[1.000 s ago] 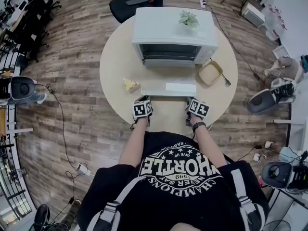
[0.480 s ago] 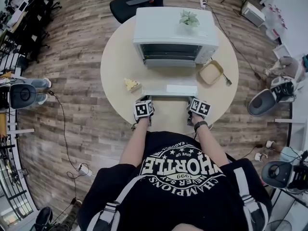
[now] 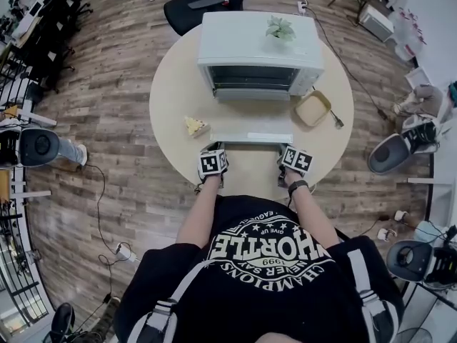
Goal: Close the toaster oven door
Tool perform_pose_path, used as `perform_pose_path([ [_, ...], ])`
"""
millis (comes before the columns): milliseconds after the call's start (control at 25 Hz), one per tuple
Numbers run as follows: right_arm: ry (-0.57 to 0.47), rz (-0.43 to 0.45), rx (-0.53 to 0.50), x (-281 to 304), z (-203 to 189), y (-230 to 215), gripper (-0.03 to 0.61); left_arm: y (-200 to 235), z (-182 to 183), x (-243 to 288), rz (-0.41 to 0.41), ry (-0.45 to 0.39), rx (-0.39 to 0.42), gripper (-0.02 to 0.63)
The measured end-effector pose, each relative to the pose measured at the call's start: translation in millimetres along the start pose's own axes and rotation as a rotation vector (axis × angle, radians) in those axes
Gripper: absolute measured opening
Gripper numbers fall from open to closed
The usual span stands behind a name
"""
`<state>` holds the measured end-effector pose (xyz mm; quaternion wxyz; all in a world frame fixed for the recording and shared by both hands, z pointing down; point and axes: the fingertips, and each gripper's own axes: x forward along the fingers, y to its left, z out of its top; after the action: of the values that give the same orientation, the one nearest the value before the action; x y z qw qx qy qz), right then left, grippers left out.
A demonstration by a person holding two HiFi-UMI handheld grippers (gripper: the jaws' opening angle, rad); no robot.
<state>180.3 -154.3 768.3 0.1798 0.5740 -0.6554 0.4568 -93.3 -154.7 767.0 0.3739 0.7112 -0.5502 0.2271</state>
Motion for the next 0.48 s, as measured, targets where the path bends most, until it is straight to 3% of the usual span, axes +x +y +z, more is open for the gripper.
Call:
perform_pose_path([
  [480,-0.011,0.003,0.017,-7.4,5.2,2.6,0.094,-3.3,5.9,-6.6,-0.005,-0.005,-0.021,0.08],
])
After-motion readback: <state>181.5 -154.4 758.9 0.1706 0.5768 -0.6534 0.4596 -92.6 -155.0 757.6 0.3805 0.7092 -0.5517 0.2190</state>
